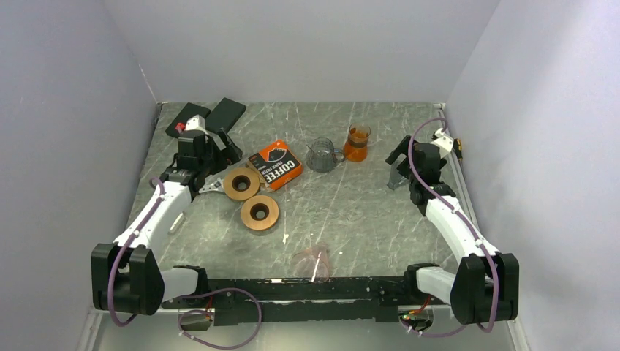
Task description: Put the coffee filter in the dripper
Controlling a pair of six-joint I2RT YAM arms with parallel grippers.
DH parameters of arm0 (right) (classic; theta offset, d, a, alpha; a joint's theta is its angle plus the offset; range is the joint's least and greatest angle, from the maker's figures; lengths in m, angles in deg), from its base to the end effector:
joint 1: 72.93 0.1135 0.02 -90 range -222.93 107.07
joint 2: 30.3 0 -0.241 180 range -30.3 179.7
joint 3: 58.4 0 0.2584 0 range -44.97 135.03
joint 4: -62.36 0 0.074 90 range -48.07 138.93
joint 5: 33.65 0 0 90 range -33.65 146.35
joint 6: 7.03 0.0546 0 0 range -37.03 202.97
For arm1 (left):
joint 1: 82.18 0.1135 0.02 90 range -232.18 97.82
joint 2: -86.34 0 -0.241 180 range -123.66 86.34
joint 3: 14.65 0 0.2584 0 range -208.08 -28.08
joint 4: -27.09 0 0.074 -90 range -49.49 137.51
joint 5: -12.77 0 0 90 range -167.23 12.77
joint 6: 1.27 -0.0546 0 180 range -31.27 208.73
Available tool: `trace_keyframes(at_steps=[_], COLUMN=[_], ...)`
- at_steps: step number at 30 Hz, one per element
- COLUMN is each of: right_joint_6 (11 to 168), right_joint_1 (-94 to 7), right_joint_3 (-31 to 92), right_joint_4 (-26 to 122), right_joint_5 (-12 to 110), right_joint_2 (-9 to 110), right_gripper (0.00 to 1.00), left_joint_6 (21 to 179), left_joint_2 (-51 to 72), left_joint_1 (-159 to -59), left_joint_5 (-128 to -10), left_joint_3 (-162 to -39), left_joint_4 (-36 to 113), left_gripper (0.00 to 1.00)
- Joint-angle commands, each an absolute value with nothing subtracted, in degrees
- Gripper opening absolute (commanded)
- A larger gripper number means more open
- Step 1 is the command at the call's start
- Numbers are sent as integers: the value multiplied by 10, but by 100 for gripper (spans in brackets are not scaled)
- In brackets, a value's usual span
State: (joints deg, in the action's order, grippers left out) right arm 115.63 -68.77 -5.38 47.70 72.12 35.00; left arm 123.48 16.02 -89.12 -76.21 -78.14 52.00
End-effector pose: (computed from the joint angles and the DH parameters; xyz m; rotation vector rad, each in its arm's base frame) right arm 0.2849 0.0058 0.2202 0.6626 1.9127 0.1258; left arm 0.3024 -0.0378 0.2420 -0.5081 2.0970 -0.4458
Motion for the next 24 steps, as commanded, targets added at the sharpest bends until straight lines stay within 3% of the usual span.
trace_keyframes(at_steps=[1,15,21,24], right_joint_6=[1152,1138,1147,1138], right_joint_1=[-689,-690,-689,-689], right_joint_3=[-48,117,217,275], right_joint_4=[486,462,413,371], right_joint_5=[663,449,414,401], right_joint_2=[347,519,604,655], right_gripper=[100,100,97,91], left_joint_6=[1240,1167,1156,1142], left_joint_2=[153,193,220,233], left_joint_1=[-890,-890,-890,-890], left_joint_5=[-738,-620,-620,-609], left_joint_3=[-804,-792,-844,-876], left_joint_4=[522,488,568,618], left_gripper=[99,99,99,99])
